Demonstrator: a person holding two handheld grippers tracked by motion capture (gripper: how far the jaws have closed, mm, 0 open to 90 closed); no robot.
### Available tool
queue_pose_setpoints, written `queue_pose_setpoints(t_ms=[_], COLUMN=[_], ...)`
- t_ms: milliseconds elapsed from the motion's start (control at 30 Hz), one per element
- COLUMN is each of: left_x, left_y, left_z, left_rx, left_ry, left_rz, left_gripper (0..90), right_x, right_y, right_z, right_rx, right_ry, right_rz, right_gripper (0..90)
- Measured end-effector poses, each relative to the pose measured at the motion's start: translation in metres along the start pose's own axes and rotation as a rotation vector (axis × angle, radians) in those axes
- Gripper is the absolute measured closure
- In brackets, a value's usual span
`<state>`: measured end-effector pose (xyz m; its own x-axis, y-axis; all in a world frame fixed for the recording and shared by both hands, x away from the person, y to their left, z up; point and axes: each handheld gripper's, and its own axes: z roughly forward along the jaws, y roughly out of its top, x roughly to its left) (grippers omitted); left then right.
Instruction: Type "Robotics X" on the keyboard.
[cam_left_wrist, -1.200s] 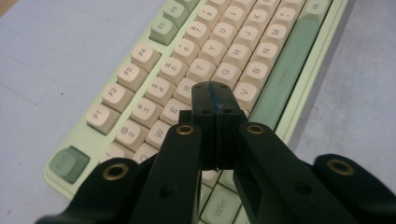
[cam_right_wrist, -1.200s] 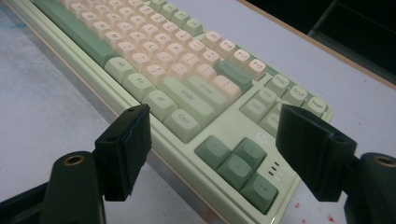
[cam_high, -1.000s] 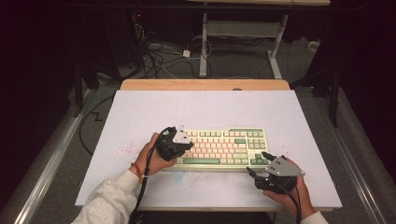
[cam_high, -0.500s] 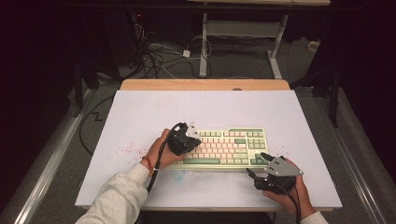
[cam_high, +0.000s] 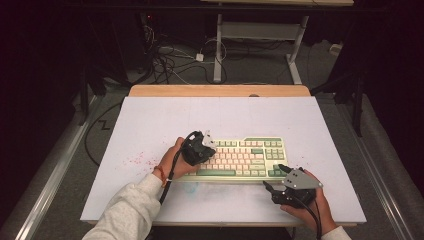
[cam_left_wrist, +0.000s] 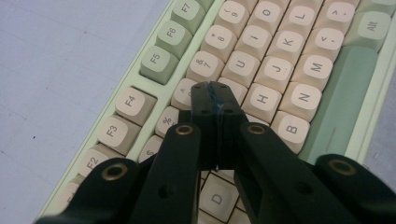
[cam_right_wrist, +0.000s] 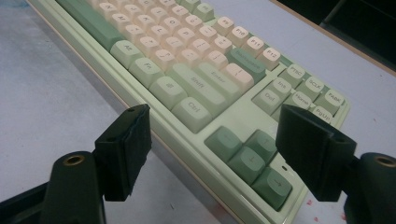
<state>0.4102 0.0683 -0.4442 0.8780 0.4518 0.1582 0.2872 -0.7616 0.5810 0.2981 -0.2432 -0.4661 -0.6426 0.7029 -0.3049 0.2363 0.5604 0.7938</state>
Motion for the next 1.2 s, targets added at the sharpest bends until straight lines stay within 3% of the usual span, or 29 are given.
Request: queue_pose_setpoints(t_ms=[467, 533, 867, 1200], left_x=[-0.002, 0.0, 0.0, 0.002], left_y=[0.001, 0.001, -0.001, -0.007], left_z=[0.002, 0.0, -0.009, -0.028], left_rx=[0.018, -0.002, -0.035, -0.127], left_ry=[0.016, 0.013, 0.035, 0.05], left_rz=[0.018, 0.002, 0.003, -0.016], left_gripper=[87.8, 87.7, 86.9, 82.1], right_x=[0.001, 0.0, 0.0, -0.001], right_y=[0.0, 0.0, 0.001, 0.001], right_z=[0.0, 0.0, -0.001, -0.002], right_rx=[0.004, 0.003, 0.0, -0.001], right_ry=[-0.002, -0.002, -0.008, -0.007], right_rz=[0.0, -0.003, -0.003, 0.0], right_gripper=[27.7, 27.6, 27.5, 27.5])
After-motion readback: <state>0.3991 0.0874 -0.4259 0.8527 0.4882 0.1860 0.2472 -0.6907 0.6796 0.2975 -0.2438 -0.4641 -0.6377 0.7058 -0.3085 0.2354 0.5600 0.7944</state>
